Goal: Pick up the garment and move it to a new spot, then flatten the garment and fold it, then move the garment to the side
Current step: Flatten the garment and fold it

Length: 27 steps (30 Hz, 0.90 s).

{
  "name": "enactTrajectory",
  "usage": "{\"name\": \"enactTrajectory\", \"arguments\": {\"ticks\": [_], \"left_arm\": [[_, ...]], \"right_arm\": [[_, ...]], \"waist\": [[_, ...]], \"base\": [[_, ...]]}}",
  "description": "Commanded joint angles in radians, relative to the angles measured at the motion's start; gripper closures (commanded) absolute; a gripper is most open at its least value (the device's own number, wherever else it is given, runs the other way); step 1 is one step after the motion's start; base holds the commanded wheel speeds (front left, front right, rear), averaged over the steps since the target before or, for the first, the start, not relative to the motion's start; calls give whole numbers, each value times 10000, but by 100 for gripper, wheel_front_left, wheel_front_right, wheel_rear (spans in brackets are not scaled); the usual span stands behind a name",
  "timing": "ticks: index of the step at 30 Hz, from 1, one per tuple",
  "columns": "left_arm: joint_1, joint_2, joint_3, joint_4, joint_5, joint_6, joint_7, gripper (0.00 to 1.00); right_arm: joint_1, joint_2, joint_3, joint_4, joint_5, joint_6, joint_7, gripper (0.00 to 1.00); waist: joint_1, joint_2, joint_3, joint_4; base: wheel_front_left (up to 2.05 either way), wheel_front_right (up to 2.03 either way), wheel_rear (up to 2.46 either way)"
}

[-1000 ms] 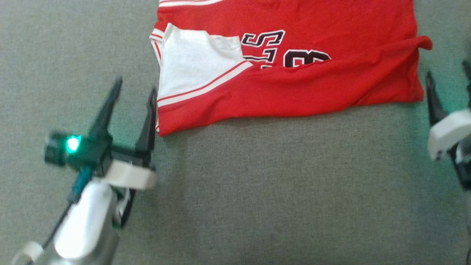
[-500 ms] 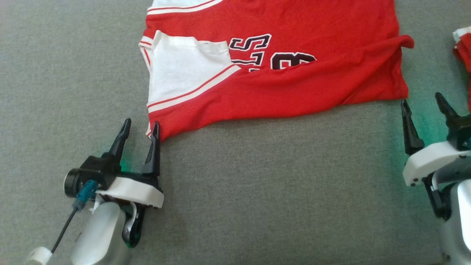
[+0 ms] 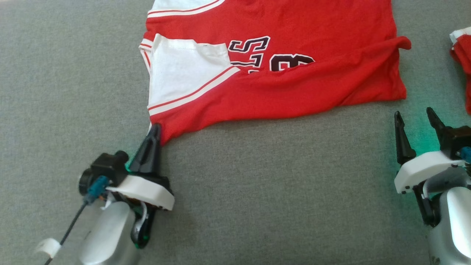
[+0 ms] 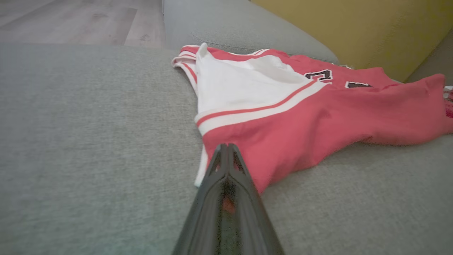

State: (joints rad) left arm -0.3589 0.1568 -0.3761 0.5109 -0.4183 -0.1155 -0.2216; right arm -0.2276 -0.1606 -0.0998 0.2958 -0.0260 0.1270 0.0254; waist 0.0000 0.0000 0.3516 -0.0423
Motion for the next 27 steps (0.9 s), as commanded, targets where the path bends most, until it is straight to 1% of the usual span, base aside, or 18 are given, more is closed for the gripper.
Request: {"name": "enactTrajectory", "arguments": {"ticks": [1,2,3,4,5,6,7,9,10,11,12,14,16,18,22,23,25,27], "left_arm": [[234,12,64,-250,-93,-85,99,76],[281,21,19,-353,-115,-89,132,62],[326,28,-8,-454,-130,-90,154,60],[371,36,-31,-547,-136,-84,180,62],[414,40,-48,-631,-141,-63,209,67],[455,49,-65,-686,-125,2,271,78],[493,75,-105,-714,-71,83,359,85],[559,113,-107,-725,4,320,506,80],[571,145,-94,-709,69,481,566,80],[571,145,-94,-709,69,481,566,80],[581,155,-71,-680,102,632,638,83],[581,155,-54,-631,114,814,799,100],[587,161,-71,-579,78,864,974,100],[609,203,-82,-490,119,1034,1172,100],[647,285,-117,-417,235,1343,1425,80],[647,321,-150,-417,310,1428,1464,77],[651,357,-197,-422,399,1564,1551,64],[635,406,-267,-410,500,1660,1634,58]], "right_arm": [[-179,-12,129,-215,48,37,-144,0],[-185,0,112,-175,39,37,-172,0],[-190,11,97,-145,27,37,-194,0],[-196,21,86,-123,16,37,-213,0],[-201,27,76,-99,7,37,-229,0],[-208,29,71,-73,2,37,-248,0],[-216,38,73,-52,-2,37,-263,0],[-226,65,96,-29,-17,37,-272,0],[-231,75,107,-20,-20,37,-281,0],[-231,75,107,-20,-20,37,-281,0],[-235,80,113,-6,-21,37,-288,0],[-241,82,129,22,-14,37,-303,0],[-231,85,139,50,-2,37,-314,0],[-218,80,148,76,9,37,-305,0],[-184,57,114,73,45,37,-268,0],[-178,53,109,67,47,37,-258,0],[-168,52,108,61,57,37,-238,0],[-165,47,116,76,83,37,-231,0]], "waist": [[0,0,-10,21],[0,0,-21,33],[0,0,-29,44],[0,0,-39,54],[0,0,-51,66],[0,0,-63,77],[0,0,-78,83],[0,0,-109,82],[0,0,-122,79],[0,0,-122,79],[0,0,-138,79],[0,0,-164,82],[0,0,-193,85],[0,0,-229,91],[0,0,-294,135],[0,0,-309,143],[0,0,-338,159],[0,0,-365,175]], "base": [[0,0,0],[0,0,0],[0,0,0],[0,0,0],[0,0,0],[0,0,0],[0,0,0],[0,0,0],[0,0,0],[0,0,0],[0,0,0],[0,0,0],[0,0,0],[0,0,0],[0,0,0],[0,0,0],[0,0,0],[0,0,0]]}}
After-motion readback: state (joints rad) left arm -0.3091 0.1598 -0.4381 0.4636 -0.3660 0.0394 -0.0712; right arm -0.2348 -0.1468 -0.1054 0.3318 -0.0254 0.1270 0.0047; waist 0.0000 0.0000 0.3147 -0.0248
